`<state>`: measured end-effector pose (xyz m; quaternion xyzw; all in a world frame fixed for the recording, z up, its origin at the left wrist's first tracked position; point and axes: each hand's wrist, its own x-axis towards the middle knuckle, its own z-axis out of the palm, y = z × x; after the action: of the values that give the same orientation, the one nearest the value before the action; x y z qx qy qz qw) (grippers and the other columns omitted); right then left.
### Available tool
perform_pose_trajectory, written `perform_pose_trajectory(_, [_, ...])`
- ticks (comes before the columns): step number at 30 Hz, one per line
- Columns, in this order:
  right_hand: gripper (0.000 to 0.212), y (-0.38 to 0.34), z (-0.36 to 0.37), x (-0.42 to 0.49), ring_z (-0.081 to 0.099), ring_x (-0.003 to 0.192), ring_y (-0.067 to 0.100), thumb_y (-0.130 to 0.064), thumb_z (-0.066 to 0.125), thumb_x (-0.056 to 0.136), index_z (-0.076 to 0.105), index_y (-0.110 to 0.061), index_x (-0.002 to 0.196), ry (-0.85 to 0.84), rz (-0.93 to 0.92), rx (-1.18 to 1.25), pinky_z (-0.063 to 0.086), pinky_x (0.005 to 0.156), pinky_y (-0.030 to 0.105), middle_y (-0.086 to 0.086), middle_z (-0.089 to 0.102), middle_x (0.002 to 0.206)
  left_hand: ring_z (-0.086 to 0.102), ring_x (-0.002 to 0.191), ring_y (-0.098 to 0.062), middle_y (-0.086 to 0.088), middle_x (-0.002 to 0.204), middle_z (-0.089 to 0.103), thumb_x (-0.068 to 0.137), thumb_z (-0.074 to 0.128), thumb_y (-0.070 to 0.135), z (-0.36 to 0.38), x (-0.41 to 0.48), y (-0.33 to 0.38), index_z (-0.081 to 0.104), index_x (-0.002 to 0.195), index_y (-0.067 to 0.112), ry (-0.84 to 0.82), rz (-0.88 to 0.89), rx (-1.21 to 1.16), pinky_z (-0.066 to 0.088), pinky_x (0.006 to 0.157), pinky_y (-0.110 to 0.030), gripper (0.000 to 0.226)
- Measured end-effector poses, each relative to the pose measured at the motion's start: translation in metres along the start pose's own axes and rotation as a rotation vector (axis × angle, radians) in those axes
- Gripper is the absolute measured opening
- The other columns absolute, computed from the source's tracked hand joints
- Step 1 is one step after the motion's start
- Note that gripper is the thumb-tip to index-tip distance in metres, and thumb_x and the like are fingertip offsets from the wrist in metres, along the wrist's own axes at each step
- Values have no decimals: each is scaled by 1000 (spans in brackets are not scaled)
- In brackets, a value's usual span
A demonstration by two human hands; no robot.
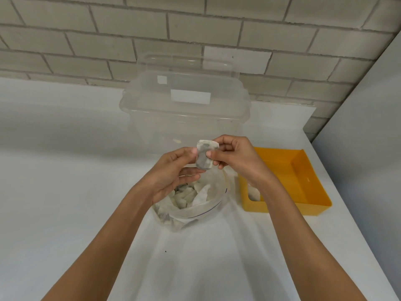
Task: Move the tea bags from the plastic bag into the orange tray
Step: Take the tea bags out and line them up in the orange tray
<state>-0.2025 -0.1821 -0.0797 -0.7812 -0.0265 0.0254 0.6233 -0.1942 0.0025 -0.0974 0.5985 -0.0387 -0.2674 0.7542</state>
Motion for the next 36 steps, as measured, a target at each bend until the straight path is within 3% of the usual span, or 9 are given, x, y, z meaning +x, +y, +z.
perform_pose_trajectory(4, [13,-5,-8,-2,66,63,16,-13,71,84,69,-11,97,55,-58,-94,53,59,28,7,71,74,71,92,-20,-10,98,72,87,67,14,9,5,-2,67,107,11,61,136,169,58,73,-24,20])
perform_pose_trajectory(8, [1,-8,-18,-6,66,60,12,-13,72,84,72,-12,84,187,-135,-170,52,57,23,0,69,70,70,85,-16,-6,92,71,80,74,9,21,14,0,69,104,9,111,207,205,58,75,-24,25])
perform_pose_trajectory(13, [13,-10,-42,-10,69,66,16,-4,71,82,73,-11,92,237,-138,-177,59,69,27,8,71,72,70,81,-15,-6,87,72,87,67,17,37,26,0,72,100,13,63,196,149,59,76,-26,14])
perform_pose_trajectory(20, [10,-8,-102,-17,66,66,8,-10,67,86,74,-16,90,350,-126,-456,53,61,15,-2,71,78,66,70,-9,6,72,70,91,63,17,58,41,-2,71,95,14,97,182,164,59,79,-30,9])
perform_pose_trajectory(24, [14,22,-128,-7,64,77,14,-7,62,87,73,-16,88,352,-53,-644,52,72,22,-4,68,83,65,70,-9,4,74,70,91,63,17,63,42,-6,71,95,13,97,173,184,58,79,-31,11])
perform_pose_trajectory(28, [14,54,-132,13,54,82,11,-3,62,86,74,-10,89,345,50,-743,36,60,1,-3,58,85,64,75,-13,-5,84,68,91,62,18,63,41,-9,71,102,7,101,160,212,57,81,-33,17])
perform_pose_trajectory(30, [15,68,-130,25,53,83,12,-1,61,86,74,-8,90,315,105,-752,37,63,5,3,62,89,64,79,-16,-9,88,68,91,62,17,62,41,-10,70,103,5,110,158,217,57,80,-32,19])
perform_pose_trajectory(33, [17,83,-127,40,60,87,18,0,59,87,73,-9,89,287,153,-752,44,76,22,9,68,96,65,82,-18,-9,91,70,91,62,18,59,42,-11,71,104,7,124,154,223,58,79,-30,19])
perform_pose_trajectory(36, [18,91,-126,49,58,85,18,-1,58,89,71,-13,86,287,159,-782,45,75,24,8,66,98,66,83,-18,-9,91,70,92,62,18,57,43,-12,71,103,8,129,152,227,58,78,-29,18])
